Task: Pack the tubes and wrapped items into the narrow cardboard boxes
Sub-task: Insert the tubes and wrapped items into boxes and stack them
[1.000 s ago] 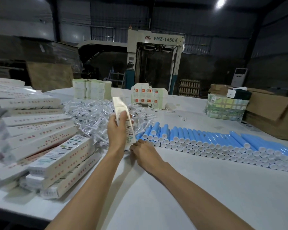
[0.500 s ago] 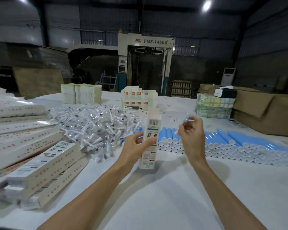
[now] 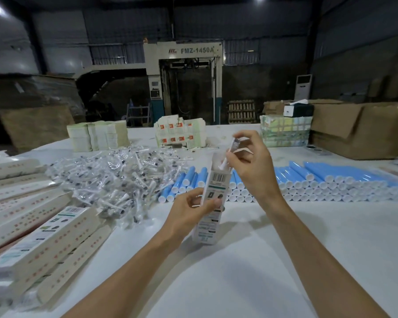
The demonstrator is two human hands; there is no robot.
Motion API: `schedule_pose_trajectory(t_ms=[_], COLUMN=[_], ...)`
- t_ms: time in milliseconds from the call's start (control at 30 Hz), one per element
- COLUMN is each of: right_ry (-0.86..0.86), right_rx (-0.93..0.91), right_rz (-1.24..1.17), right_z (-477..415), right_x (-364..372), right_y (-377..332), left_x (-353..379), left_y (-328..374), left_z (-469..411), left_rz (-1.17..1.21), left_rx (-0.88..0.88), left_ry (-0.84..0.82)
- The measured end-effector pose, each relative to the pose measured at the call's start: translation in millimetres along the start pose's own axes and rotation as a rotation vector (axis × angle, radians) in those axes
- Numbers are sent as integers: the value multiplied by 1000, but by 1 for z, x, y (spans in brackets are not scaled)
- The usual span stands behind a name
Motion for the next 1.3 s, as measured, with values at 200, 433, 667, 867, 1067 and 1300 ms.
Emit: schedule_pose_trajectory(t_ms=[200, 433, 667, 867, 1067, 1300], right_ry=[-27, -75, -216, -188, -314, -356], right_rx=[1, 13, -64, -25, 130, 201], right_rz=[119, 104, 325, 186, -119, -259], right_z=[4, 8, 13, 21, 33, 38], right_x=[11, 18, 34, 41, 56, 61], right_y=[1, 1, 11, 22, 40, 55], left_x=[0, 1, -8, -15, -16, -12], left_y=[1, 1, 4, 2, 3, 16], left_z=[1, 2, 0, -1, -2, 0], left_rz=[39, -7, -15, 40, 171, 86], left_rx=[-3, -11, 29, 21, -8, 111], left_ry=[-16, -41, 8, 74, 72, 9])
Point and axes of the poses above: each hand's wrist, its own z-axis away from the middle knuckle, its own x-axis out of the palm, y = z × x, the point moved 8 cm from there along -z, towards the middle knuckle, and after that the axes turned 11 degrees about z, right-handed, at the moved point
